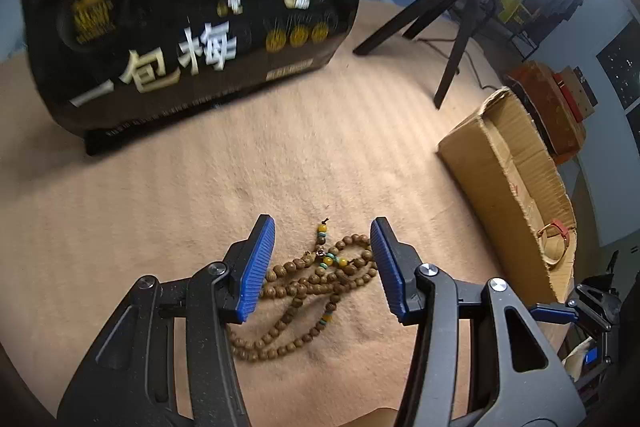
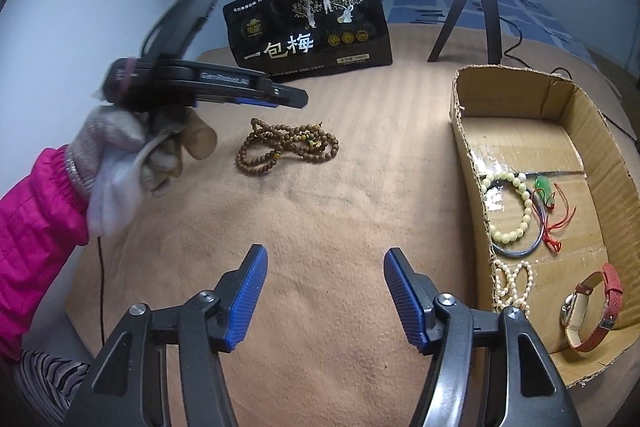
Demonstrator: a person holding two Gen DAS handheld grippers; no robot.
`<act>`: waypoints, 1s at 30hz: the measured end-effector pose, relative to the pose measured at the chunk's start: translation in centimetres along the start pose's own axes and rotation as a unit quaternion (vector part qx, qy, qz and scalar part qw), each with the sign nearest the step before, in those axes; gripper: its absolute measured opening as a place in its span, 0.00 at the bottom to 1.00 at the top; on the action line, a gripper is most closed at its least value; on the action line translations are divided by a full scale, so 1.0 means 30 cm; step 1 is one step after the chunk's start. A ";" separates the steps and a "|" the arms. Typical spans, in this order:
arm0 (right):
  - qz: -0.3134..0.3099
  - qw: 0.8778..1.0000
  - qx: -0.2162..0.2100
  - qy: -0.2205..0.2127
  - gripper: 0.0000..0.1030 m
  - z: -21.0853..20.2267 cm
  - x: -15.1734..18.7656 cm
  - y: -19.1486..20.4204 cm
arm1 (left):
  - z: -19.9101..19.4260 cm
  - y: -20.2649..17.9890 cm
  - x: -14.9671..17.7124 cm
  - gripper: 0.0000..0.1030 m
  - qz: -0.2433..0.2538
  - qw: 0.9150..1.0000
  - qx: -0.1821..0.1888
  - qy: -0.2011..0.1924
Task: Organize jewelry
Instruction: 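Close left tool on brown bead mala while right grips second pearl earring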
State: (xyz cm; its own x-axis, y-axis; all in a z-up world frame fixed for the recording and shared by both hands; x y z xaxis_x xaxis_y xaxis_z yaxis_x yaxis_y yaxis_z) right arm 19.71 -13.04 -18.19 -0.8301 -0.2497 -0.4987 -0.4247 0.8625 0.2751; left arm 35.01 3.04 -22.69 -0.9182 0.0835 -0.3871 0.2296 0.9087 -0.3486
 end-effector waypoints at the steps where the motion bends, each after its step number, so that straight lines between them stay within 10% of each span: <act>1: 0.000 1.000 0.000 0.001 0.62 0.003 0.001 -0.002 | 0.019 0.007 0.007 0.49 -0.003 1.000 0.004 0.010; 11: 0.007 1.000 -0.021 0.021 0.62 0.050 0.022 0.015 | 0.035 0.058 0.107 0.49 -0.058 0.996 0.053 0.039; 30: -0.065 0.995 -0.046 0.060 0.54 0.148 0.117 0.161 | 0.082 -0.083 0.229 0.76 0.134 0.986 -0.084 0.054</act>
State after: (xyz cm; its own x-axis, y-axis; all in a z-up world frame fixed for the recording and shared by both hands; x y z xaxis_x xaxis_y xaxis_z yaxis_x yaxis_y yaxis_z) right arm 16.35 -7.80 -22.28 -0.8007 -0.4129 -0.4341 -0.5582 0.7772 0.2905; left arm 28.94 0.34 -26.59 -0.8630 0.3647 -0.3496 0.4200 0.9025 -0.0955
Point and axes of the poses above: each gripper's, at about its wrist camera, not at the fingertips, and z roughly the way its jaws point, y to its left, x to its underside, the point moved 6 cm from there along z, roughly the way its jaws point
